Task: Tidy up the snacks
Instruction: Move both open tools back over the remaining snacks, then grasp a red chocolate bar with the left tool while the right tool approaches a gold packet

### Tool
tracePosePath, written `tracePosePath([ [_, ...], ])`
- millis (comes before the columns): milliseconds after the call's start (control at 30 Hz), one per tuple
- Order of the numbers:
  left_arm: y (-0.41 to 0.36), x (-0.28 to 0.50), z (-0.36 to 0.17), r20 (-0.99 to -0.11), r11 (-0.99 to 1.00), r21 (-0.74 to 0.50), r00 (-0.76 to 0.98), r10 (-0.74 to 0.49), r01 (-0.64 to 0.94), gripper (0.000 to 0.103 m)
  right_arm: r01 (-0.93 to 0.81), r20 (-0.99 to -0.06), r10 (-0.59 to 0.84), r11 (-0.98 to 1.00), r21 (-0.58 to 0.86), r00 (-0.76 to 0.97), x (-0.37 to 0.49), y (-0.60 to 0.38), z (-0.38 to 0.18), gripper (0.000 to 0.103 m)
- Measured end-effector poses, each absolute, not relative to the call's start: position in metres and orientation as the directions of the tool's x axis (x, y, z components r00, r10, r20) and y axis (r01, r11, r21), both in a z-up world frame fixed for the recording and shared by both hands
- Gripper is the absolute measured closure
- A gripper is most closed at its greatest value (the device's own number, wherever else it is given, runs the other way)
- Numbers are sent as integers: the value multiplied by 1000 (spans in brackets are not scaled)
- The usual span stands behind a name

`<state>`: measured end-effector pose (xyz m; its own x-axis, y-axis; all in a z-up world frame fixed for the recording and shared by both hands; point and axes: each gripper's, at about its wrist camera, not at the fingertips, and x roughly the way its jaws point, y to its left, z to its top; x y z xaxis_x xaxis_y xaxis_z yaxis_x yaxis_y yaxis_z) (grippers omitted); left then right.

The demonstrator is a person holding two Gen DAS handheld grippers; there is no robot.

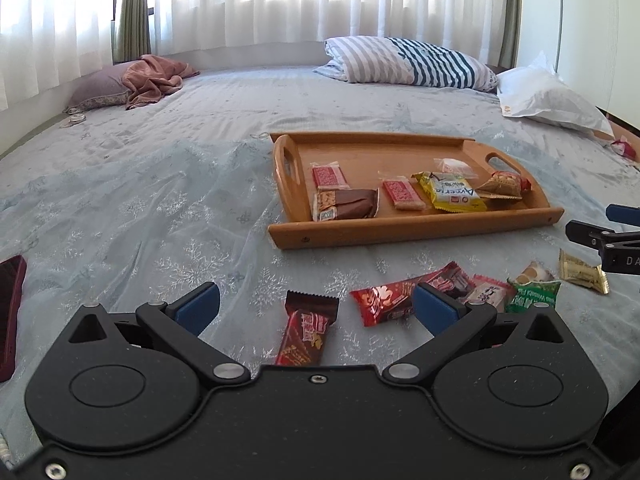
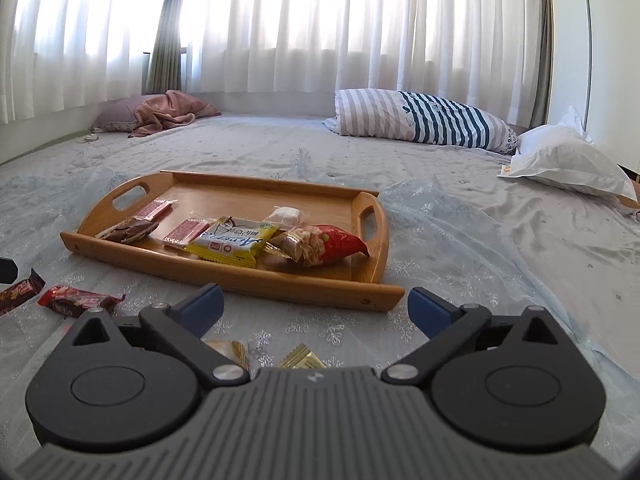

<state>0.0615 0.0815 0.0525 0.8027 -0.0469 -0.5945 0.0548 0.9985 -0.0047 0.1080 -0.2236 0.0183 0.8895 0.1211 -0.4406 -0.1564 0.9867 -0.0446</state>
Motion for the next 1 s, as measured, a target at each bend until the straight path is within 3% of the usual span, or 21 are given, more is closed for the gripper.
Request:
tracePosePath([
  [67,83,60,47,-606,999,-3,794,-45,55,13,-149,-444,111,987,-53,889,105,-225,14,0],
  [133,84,59,42,-626,998,-7,778,-49,57,30,-144,-451,104,988,-57,886,101,-226,9,0],
  [267,88,59,35,-649,998,-24,759,-55,52,44,-132,-464,80,988,-81,882,95,-228,-2,1],
  [333,87,57,32,-653,998,-17,755,-51,53,52,-124,-471,64,987,-98,880,93,-228,-7,7],
  [867,91,64,23,-687,995,-90,722,-85,32,60,-153,-531,93,986,-69,842,93,-228,-20,25],
  [1000,91,65,24,-689,995,-99,720,-88,28,73,-153,-542,110,988,-35,833,94,-227,-20,38],
])
